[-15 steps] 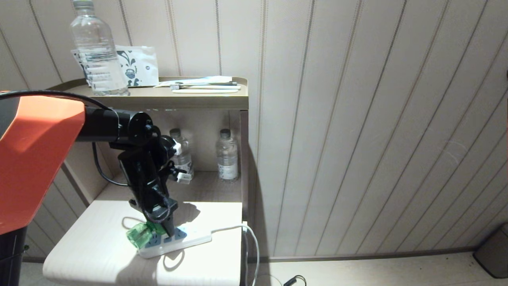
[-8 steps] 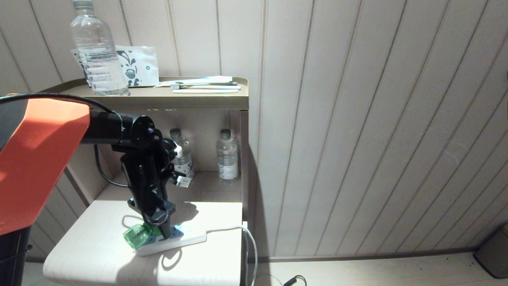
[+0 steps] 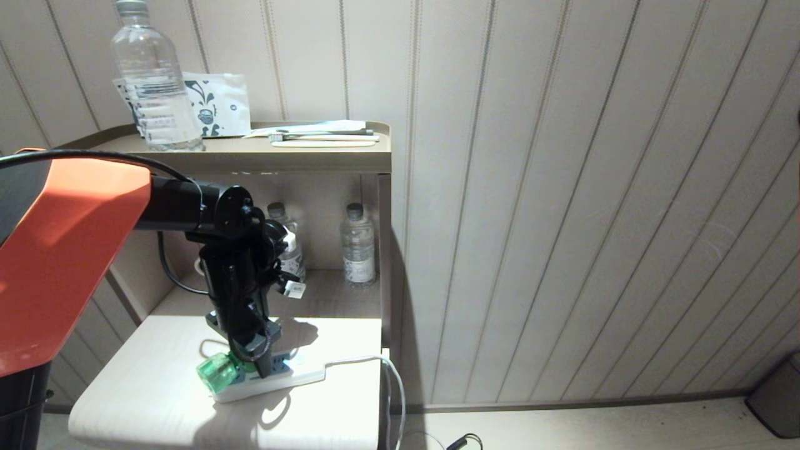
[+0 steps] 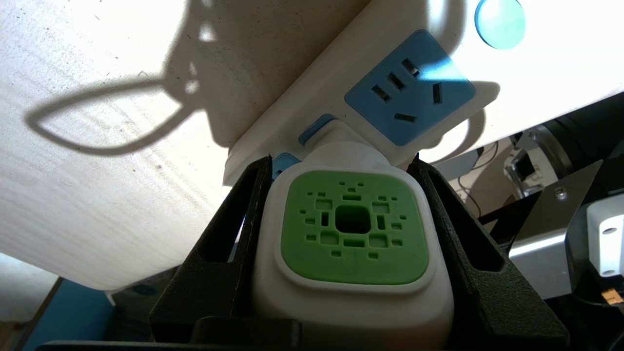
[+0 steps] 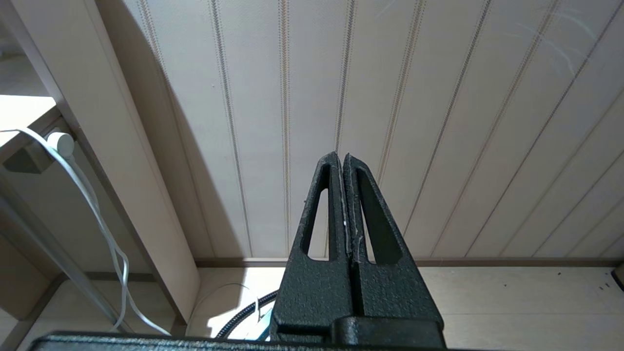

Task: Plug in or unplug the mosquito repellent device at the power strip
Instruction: Insert the plug into the socket

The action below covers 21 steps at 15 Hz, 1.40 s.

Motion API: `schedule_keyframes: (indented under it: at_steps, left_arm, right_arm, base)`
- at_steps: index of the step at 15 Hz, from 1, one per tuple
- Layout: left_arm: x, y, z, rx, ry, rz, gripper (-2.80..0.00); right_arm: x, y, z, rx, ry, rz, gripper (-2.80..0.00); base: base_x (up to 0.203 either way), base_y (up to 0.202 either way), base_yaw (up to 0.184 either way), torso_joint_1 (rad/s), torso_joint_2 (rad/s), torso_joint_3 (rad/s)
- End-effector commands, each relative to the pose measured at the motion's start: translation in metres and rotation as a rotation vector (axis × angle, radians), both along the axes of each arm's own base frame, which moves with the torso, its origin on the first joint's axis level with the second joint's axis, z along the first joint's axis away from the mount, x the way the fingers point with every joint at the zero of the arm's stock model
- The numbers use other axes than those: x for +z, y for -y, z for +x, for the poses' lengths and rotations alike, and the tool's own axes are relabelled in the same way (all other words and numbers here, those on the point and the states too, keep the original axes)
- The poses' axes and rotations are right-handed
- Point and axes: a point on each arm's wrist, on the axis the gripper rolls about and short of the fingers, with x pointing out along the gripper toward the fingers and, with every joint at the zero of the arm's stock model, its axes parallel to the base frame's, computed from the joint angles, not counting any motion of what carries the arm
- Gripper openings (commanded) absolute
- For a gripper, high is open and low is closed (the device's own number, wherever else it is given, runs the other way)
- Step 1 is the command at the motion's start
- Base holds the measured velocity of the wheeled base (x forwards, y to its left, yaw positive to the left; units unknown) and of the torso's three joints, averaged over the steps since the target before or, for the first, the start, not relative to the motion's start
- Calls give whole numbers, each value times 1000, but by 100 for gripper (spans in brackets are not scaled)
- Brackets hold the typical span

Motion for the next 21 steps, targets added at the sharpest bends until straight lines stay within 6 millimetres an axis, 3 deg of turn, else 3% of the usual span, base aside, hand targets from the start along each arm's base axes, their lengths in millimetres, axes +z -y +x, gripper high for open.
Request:
schedule_keyframes:
  at_steps: [1,12,13,18,21]
  left_arm:
    - [-7,-1,-3,-2,-36,10,-280]
    - [-15,-1,-3,13,-51,17,-280]
    - [-14,0,-2,13,-43,14,0]
    - [-7,3,4,41,-1,-6,0]
    - [6,0,-3,45,11,-15,0]
  right_arm:
    - [0,0,0,0,0,0,-280]
    - [0,0,0,0,0,0,-280]
    - [0,0,0,-2,0,0,-280]
    - [0,0,0,-2,0,0,-280]
    - [0,0,0,0,0,0,-280]
  base:
    - [0,0,0,0,0,0]
    - [0,0,0,0,0,0]
    - [0,0,0,0,0,0]
    - [0,0,0,0,0,0]
    - [0,0,0,0,0,0]
